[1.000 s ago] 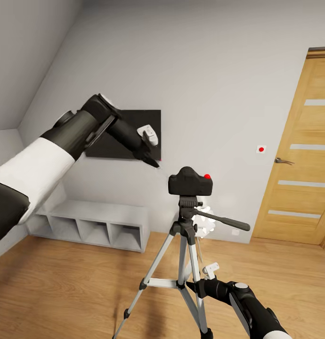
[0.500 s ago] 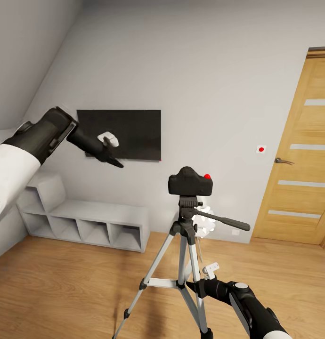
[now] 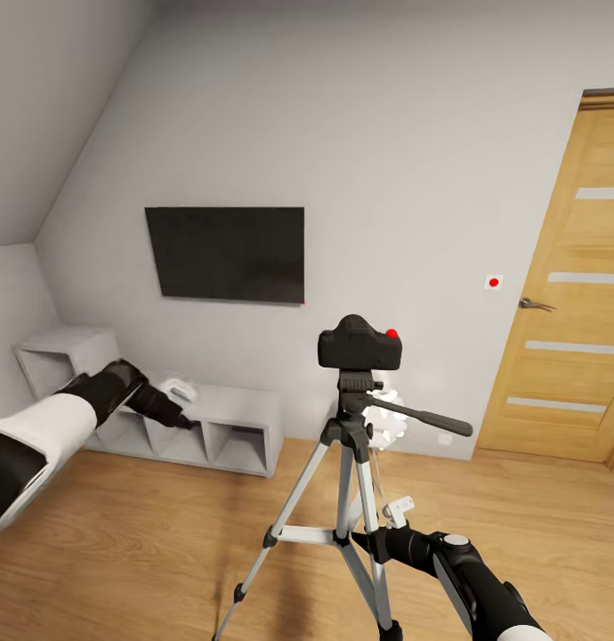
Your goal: Attach the digital camera to the camera tripod in the bedroom.
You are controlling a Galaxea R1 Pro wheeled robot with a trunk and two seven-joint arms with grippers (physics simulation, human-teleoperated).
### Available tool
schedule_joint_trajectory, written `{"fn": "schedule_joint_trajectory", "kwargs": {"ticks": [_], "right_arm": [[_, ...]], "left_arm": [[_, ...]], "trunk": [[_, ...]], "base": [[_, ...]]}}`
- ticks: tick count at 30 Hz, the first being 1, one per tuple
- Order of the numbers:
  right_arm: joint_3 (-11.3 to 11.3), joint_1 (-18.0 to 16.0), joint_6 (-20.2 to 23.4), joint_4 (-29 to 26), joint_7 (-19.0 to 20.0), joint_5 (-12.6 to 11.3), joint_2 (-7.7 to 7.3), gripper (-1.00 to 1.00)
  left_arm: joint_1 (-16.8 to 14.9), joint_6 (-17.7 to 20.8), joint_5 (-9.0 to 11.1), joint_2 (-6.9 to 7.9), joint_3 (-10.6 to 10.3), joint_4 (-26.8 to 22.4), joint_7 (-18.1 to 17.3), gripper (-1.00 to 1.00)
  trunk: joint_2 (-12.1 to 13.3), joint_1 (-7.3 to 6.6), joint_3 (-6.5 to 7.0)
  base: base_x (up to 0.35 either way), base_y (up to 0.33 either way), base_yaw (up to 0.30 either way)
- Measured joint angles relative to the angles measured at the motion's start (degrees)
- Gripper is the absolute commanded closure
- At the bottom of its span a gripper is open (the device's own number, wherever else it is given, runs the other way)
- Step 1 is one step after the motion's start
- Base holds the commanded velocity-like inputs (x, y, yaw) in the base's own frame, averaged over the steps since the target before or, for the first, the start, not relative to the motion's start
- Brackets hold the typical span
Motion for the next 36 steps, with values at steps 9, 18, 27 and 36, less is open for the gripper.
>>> {"fn": "schedule_joint_trajectory", "kwargs": {"ticks": [9, 18, 27, 36], "right_arm": [[0.0, 0.0, -0.1, 0.0, 0.0, 0.1, 0.01, 1.0], [0.0, 0.0, -0.2, 0.1, 0.0, 0.1, 0.02, 1.0], [0.0, 0.0, 0.1, 0.0, 0.0, -0.1, 0.03, 1.0], [0.0, 0.0, 0.0, 0.1, -0.1, 0.0, 0.05, 1.0]], "left_arm": [[16.7, -9.2, 26.8, -0.35, 0.3, 6.2, 14.3, -1.0], [35.6, -16.0, 41.0, -3.01, 0.3, 7.6, 16.2, -1.0], [48.6, -23.7, 42.5, -5.44, 0.3, 7.8, 16.7, -1.0], [55.7, -26.8, 42.7, -7.18, 0.4, 7.9, 19.4, -1.0]], "trunk": [[0.0, -0.01, -0.01], [0.0, -0.01, 0.0], [0.0, -0.01, 0.0], [0.0, -0.01, 0.0]], "base": [[0.0, 0.0, 0.0], [0.0, 0.0, 0.0], [0.0, 0.0, 0.0], [0.0, 0.0, 0.0]]}}
